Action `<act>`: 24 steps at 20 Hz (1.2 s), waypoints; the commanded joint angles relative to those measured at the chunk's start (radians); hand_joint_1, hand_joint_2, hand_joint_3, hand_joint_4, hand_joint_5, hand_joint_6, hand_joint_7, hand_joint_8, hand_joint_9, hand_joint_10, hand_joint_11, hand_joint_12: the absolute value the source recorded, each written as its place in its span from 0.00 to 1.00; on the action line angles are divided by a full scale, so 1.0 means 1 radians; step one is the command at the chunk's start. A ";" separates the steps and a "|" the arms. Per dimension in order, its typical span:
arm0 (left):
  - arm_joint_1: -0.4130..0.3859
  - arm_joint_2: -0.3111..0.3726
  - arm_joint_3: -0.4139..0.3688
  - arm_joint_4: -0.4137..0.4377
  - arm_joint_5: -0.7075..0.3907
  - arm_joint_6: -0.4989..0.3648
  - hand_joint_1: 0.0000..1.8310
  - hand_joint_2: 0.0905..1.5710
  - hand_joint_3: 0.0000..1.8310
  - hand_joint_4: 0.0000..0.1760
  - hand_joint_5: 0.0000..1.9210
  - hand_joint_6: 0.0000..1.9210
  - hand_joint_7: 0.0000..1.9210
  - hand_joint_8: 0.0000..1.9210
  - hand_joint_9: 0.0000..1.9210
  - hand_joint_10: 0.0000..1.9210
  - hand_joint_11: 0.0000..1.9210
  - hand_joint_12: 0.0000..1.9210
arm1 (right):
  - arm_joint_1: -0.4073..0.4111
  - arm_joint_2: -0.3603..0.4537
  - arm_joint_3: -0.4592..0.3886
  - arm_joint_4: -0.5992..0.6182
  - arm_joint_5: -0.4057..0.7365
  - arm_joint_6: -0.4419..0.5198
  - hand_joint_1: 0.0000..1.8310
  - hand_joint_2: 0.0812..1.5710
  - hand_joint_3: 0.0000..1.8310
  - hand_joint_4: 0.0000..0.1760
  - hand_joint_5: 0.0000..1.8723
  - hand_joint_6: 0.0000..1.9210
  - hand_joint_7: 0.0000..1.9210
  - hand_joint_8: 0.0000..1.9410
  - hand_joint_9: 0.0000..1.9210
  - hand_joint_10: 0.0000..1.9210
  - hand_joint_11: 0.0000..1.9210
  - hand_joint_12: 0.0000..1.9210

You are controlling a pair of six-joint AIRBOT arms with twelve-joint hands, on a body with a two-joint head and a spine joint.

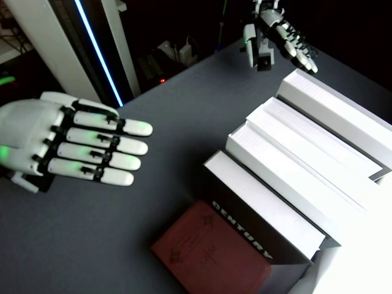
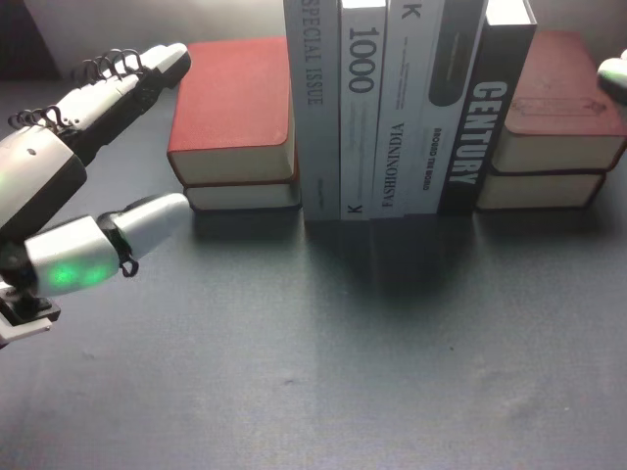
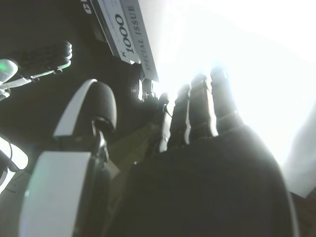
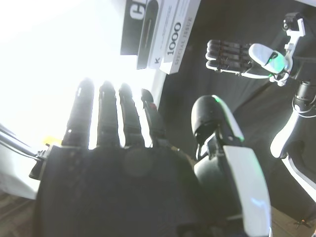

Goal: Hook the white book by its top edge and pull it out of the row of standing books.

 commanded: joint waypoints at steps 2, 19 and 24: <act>-0.005 -0.003 0.006 -0.011 -0.122 -0.006 0.11 0.86 0.01 0.16 0.00 0.00 0.00 0.00 0.00 0.00 0.00 0.00 | 0.008 -0.005 0.007 0.015 0.122 0.004 0.22 0.95 0.01 0.00 0.02 0.03 0.00 0.00 0.00 0.00 0.00 0.00; 0.007 -0.018 0.017 -0.020 -0.116 -0.010 0.14 0.86 0.00 0.34 0.00 0.00 0.00 0.00 0.00 0.00 0.00 0.00 | 0.331 -0.091 0.133 -0.035 -0.043 -0.019 0.14 0.90 0.00 0.00 0.11 0.04 0.00 0.00 0.00 0.00 0.00 0.00; 0.009 -0.022 0.023 -0.020 -0.115 -0.011 0.17 0.87 0.00 0.39 0.00 0.00 0.00 0.00 0.00 0.00 0.00 0.00 | 0.486 -0.160 0.211 -0.052 -0.182 -0.042 0.16 0.88 0.00 0.00 0.15 0.04 0.00 0.00 0.00 0.00 0.00 0.00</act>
